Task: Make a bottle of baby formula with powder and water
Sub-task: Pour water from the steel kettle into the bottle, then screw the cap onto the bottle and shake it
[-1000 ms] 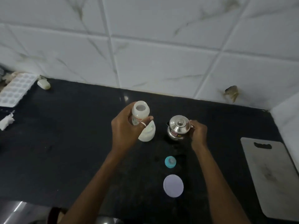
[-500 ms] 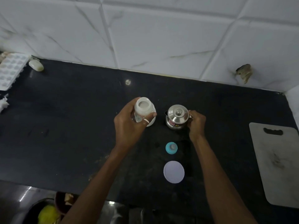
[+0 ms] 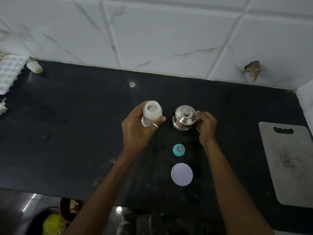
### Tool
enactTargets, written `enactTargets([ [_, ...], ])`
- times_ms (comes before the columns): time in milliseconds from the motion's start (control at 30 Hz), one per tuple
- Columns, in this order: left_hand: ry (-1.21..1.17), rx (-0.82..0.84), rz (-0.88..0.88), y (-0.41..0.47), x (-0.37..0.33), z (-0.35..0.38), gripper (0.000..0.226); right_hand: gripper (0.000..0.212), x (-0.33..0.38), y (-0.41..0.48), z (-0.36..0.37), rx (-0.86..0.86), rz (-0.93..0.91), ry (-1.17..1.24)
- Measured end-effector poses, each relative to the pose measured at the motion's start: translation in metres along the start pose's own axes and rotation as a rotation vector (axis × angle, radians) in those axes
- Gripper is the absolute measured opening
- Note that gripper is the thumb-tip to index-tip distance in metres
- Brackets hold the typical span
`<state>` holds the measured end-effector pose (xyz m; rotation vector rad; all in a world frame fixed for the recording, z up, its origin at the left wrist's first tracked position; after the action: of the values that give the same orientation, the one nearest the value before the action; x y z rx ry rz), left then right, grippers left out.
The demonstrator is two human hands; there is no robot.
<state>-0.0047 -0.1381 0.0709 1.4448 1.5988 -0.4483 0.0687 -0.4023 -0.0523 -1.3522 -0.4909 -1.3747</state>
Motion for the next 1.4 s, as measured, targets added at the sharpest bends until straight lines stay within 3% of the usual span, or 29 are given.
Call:
enactTargets([
  [267, -0.004, 0.050, -0.019, -0.022, 0.000, 0.010, 0.065, 0.041, 0.011, -0.046, -0.015, -0.209, -0.199, -0.204],
  [467, 0.013, 0.190, -0.007, -0.076, 0.011, 0.028, 0.064, 0.033, -0.004, -0.113, -0.011, -0.095, -0.360, -0.499],
  [567, 0.040, 0.237, -0.023, -0.099, 0.023, 0.031, 0.064, 0.030, -0.015, -0.136, -0.007, -0.002, -0.470, -0.794],
  [667, 0.038, 0.273, -0.045, -0.115, 0.031, 0.030, 0.063, 0.047, -0.030, -0.147, -0.002, 0.133, -0.478, -1.055],
  [833, 0.082, 0.304, -0.085, -0.124, 0.046, 0.028, 0.065, 0.063, -0.044, -0.146, 0.008, 0.293, -0.387, -1.238],
  [1067, 0.073, 0.283, -0.131, -0.120, 0.053, 0.023, 0.066, 0.056, -0.043, -0.141, 0.018, 0.300, -0.339, -1.270],
  [1200, 0.045, 0.242, -0.129, -0.107, 0.047, 0.015, 0.066, 0.055, -0.005, -0.152, 0.034, 0.268, -0.376, -1.056],
  [1400, -0.044, 0.185, -0.043, -0.052, 0.001, -0.015, 0.064, 0.054, 0.099, -0.179, 0.095, 0.498, -0.507, -0.894],
])
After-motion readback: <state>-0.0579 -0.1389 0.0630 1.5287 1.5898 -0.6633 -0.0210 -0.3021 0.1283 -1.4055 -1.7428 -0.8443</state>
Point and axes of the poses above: each hand's wrist, its own y-axis towards the middle knuckle, its own z-axis out of the palm, x = y × z, the point moved 5 cm from there along y, towards the middle knuckle, and after that the axes turned 12 degrees about y, right-handed, at the moved point
